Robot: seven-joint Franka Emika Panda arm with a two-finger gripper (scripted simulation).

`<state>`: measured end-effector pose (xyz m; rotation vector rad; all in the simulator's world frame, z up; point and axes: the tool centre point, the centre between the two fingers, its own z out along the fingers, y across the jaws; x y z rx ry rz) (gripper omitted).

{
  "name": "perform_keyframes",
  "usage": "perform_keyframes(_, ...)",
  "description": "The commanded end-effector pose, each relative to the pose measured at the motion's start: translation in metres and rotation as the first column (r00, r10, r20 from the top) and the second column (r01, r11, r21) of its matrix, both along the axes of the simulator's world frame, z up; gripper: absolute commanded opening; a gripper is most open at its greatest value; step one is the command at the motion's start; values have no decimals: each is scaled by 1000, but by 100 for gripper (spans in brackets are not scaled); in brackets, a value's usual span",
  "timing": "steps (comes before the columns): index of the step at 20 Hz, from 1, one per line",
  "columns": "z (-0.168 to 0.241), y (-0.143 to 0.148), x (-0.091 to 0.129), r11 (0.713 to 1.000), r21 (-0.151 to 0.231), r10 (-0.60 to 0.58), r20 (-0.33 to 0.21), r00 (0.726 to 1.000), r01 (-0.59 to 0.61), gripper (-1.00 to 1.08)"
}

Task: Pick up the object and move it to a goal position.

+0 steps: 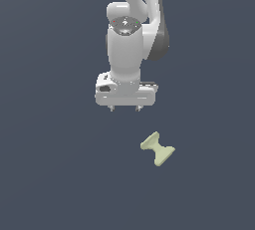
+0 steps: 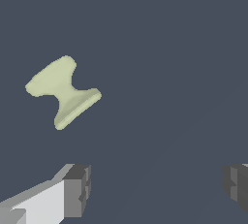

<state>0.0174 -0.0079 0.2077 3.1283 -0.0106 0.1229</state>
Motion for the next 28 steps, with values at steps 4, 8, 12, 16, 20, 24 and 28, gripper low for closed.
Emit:
perform_keyframes(4, -1, -1, 0, 1000, -1, 0, -2, 1000, 0, 100)
perform_keyframes(8, -3, -4, 2, 1000, -3, -2, -7, 1000, 2, 100)
perform_keyframes(12, -3, -5, 2, 1000, -4, -2, -9, 1000, 2, 100)
perform_keyframes(16, -5, -3, 4, 1000, -5, 6, -10, 1000, -6, 100)
perform_keyframes(20, -10, 4, 10, 999, -9, 42, -14, 999, -42, 100)
perform_keyframes(24, -21, 16, 19, 994, -15, 106, -22, 994, -106, 100)
perform_keyframes(28, -36, 35, 32, 980, -19, 196, -34, 980, -197, 100)
